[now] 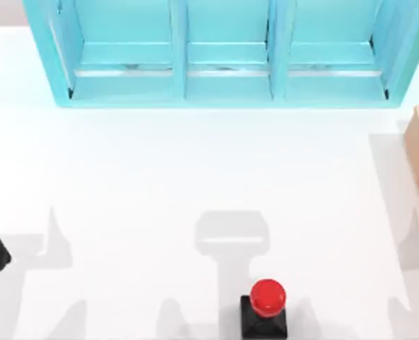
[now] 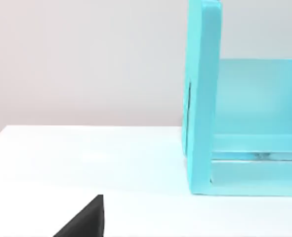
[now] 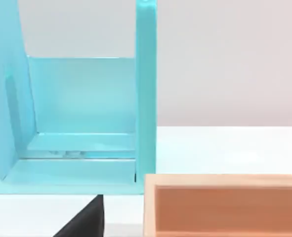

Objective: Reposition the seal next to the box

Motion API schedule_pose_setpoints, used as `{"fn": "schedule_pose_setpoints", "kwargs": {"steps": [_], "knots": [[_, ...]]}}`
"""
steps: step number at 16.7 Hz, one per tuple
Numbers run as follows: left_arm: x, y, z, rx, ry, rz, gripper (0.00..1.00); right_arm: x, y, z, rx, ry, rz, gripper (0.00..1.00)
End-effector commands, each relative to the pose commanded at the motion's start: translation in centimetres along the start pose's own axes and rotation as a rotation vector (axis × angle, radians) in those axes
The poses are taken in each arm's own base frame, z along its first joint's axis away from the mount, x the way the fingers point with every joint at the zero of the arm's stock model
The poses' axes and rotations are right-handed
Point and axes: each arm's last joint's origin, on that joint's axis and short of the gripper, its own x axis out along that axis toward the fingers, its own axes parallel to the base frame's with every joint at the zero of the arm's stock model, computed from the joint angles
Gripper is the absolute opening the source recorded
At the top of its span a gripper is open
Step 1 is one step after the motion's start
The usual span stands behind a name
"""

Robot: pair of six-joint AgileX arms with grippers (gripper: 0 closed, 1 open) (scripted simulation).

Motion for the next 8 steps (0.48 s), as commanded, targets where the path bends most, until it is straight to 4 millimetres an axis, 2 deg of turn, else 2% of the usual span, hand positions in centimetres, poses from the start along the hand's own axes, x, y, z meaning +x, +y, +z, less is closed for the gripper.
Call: {"fn": "schedule_pose_setpoints", "kwargs": {"steps": [4, 8], "knots": [[0.0, 0.0, 0.0, 0.000, 0.000, 0.000, 1.00, 0.0, 0.2, 0.4, 0.019, 0.032, 0.021, 1.00], [0.0, 0.0, 0.0, 0.000, 0.000, 0.000, 1.00, 0.5, 1.5, 2.9, 0.113, 0.217, 0.115, 1.00]]}}
